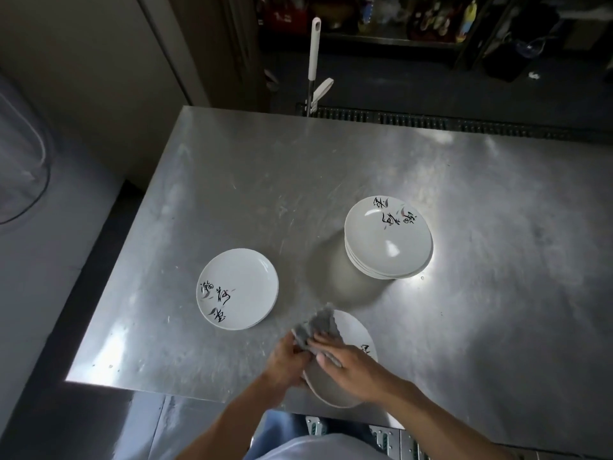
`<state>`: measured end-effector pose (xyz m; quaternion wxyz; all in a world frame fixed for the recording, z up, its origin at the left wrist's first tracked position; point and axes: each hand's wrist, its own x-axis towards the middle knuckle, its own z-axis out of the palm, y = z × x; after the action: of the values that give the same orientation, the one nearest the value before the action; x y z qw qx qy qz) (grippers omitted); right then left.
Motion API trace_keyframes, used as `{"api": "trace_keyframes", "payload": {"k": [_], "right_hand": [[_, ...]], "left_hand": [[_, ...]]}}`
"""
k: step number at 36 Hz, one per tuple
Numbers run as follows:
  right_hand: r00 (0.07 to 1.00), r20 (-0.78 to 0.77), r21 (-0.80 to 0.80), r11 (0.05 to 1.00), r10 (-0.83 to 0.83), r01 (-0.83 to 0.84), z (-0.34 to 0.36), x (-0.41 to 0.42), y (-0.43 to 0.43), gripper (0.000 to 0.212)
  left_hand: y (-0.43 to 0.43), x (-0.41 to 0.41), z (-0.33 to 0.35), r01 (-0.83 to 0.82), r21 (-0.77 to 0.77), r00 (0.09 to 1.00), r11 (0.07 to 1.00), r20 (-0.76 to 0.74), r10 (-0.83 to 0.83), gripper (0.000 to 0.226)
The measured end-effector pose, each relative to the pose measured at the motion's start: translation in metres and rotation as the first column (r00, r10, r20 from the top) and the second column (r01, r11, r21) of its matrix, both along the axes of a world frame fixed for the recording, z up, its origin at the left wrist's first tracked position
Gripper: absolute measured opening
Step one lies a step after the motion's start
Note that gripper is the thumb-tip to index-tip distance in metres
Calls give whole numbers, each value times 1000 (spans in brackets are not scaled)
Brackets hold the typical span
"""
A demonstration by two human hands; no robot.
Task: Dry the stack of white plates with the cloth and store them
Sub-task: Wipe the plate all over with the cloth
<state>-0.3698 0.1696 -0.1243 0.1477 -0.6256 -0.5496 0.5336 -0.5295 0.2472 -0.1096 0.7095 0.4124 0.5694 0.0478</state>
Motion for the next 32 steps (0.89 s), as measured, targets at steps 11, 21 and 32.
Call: {"api": "trace_keyframes", "payload": {"k": [11,21,32], "right_hand": [[972,144,56,982,-185,178,-2,-2,19,50],[988,140,177,981,58,-83,-6,-5,16,58],[961,232,327,919,148,-221,-13,11,11,54]], "left_hand": [[-9,8,-3,-405,-161,905,900,71,420,45],[-1,0,-3,-131,-158,976,979,154,155,48],[1,-6,5,-6,-202,984,979,173,42,61]]}}
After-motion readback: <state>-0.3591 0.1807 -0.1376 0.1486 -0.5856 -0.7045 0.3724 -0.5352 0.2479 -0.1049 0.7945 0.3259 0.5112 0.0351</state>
